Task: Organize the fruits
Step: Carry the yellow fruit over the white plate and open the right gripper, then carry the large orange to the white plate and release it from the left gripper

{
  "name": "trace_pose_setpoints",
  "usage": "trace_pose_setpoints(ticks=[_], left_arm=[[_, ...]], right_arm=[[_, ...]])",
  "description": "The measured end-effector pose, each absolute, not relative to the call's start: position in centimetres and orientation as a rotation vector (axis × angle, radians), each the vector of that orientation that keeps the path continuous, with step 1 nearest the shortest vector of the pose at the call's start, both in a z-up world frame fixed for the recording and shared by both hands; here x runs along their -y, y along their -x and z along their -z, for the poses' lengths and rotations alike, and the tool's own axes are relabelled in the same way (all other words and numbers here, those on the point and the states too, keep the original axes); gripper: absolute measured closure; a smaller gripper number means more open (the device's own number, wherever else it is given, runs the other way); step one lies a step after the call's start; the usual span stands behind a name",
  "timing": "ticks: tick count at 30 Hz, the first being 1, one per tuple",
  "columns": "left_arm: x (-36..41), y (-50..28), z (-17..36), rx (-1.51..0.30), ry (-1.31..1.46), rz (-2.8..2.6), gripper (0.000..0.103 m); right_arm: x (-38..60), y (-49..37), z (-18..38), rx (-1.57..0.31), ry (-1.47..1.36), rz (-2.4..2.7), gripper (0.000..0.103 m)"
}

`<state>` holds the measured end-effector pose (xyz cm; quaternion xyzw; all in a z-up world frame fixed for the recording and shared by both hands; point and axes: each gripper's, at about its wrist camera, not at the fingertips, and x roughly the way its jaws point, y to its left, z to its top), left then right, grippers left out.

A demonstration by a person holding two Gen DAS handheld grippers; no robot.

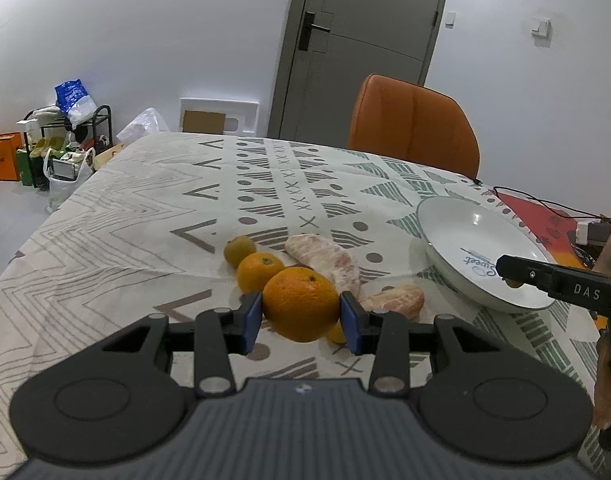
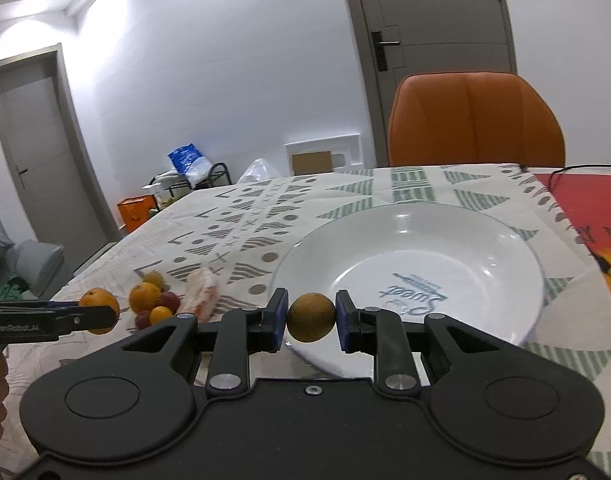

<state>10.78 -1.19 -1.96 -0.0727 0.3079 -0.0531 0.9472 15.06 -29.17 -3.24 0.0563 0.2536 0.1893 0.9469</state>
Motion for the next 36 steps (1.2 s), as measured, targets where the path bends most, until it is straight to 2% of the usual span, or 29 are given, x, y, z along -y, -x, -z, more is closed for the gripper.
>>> trace_pose_setpoints(ticks=[6, 10, 11, 12, 13, 14, 15, 20, 36], left_arm=[[2.5, -11.2, 1.7, -0.623, 0.131, 0.136, 0.063], [3.5, -11.2, 1.4, -0.616, 0.119, 0.157, 0.063], [3.7, -11.3, 1.3, -0.615, 0.117, 0.161, 0.063], [4.0, -11.3, 1.3, -0.614, 0.116, 0.165, 0.063], [4.2, -11.4, 1.3, -0.614, 0.114, 0.168, 0.063], [4.4, -11.4, 1.3, -0.614, 0.113, 0.171, 0.063], [4.6, -11.4, 1.3, -0.614, 0.111, 0.174, 0.063], [5.5, -11.4, 1.4, -0.619, 0.104, 0.190, 0.063], [7.4, -11.0, 1.2, -0.615, 0.083, 0.230, 0.062]], right_arm=[[30.6, -15.0, 3.5, -0.521, -0.125, -0.349, 0.079], [31.3, -14.8, 3.6, -0.516, -0.116, -0.296, 0.070], [31.4, -14.7, 3.6, -0.516, -0.106, -0.289, 0.060], [31.4, -14.6, 3.6, -0.515, -0.100, -0.279, 0.040], [31.5, -14.4, 3.6, -0.509, -0.090, -0.260, 0.030], [31.6, -14.1, 3.5, -0.492, -0.078, -0.242, 0.015], [31.6, -13.7, 3.4, -0.468, -0.060, -0.230, 0.008], [31.7, -12.7, 3.0, -0.443, 0.008, -0.222, 0.000], [33.5, -10.3, 2.5, -0.438, -0.015, -0.240, 0.000]])
